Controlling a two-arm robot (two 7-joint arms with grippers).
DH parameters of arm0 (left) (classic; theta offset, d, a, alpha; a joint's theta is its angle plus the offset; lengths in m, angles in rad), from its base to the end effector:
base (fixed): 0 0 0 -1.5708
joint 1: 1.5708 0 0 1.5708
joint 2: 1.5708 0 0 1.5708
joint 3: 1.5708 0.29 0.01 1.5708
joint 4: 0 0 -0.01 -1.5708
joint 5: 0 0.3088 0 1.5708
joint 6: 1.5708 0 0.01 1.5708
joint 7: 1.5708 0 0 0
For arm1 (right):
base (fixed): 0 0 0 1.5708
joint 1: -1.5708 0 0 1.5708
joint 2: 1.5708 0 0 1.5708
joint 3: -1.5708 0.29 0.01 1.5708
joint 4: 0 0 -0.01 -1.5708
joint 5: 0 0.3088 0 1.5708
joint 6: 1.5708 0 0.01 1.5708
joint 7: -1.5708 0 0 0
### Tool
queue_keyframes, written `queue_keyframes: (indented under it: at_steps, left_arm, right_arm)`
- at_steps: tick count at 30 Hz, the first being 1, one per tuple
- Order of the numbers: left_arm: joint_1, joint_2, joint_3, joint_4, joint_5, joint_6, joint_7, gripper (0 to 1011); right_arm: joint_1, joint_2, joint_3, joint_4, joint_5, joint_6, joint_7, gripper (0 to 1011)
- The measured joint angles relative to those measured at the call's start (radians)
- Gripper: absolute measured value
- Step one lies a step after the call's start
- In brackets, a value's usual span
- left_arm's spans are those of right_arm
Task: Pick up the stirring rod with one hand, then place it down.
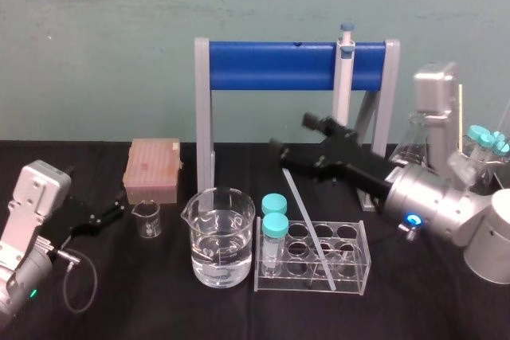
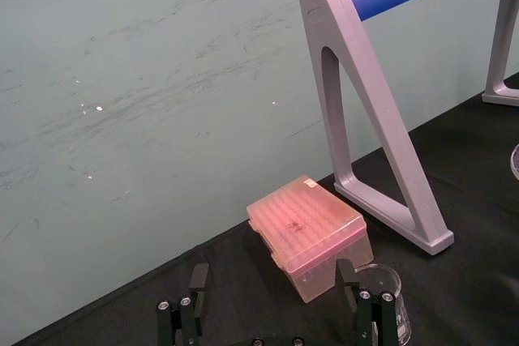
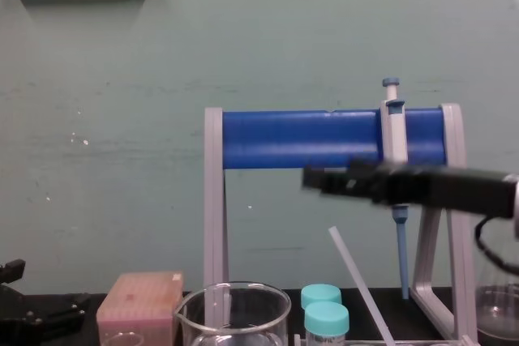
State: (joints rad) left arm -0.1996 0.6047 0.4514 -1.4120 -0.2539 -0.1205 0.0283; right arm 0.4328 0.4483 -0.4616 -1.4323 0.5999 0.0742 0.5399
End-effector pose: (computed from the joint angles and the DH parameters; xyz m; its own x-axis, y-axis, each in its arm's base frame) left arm 0.3581 0.0827 -0.3022 0.2922 0.8803 0.3738 -0.9553 0.2873 0.0702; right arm 0.4199 -0.0188 -0.2171 0.7758 -0.6307 -0.0183 0.6310 0.7754 0.0242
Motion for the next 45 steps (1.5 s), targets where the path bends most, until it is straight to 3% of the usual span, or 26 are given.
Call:
queue_keyframes:
  at_steps: [6,11,38,45]
  left_arm:
    - [0.000,0.000,0.000,0.000,0.000,0.000,0.000,1000]
    - [0.000,0.000,0.000,0.000,0.000,0.000,0.000,1000]
    - [0.000,0.000,0.000,0.000,0.000,0.000,0.000,1000]
    - [0.000,0.000,0.000,0.000,0.000,0.000,0.000,1000]
  right_arm:
    - [0.029,0.007,-0.061,0.030,-0.050,0.084,-0.005,1000]
    - [0.034,0.008,-0.078,0.048,-0.067,0.113,-0.011,1000]
    - [0.032,0.006,-0.091,0.064,-0.091,0.136,-0.019,1000]
    - [0.032,0.005,-0.090,0.064,-0.089,0.135,-0.019,862]
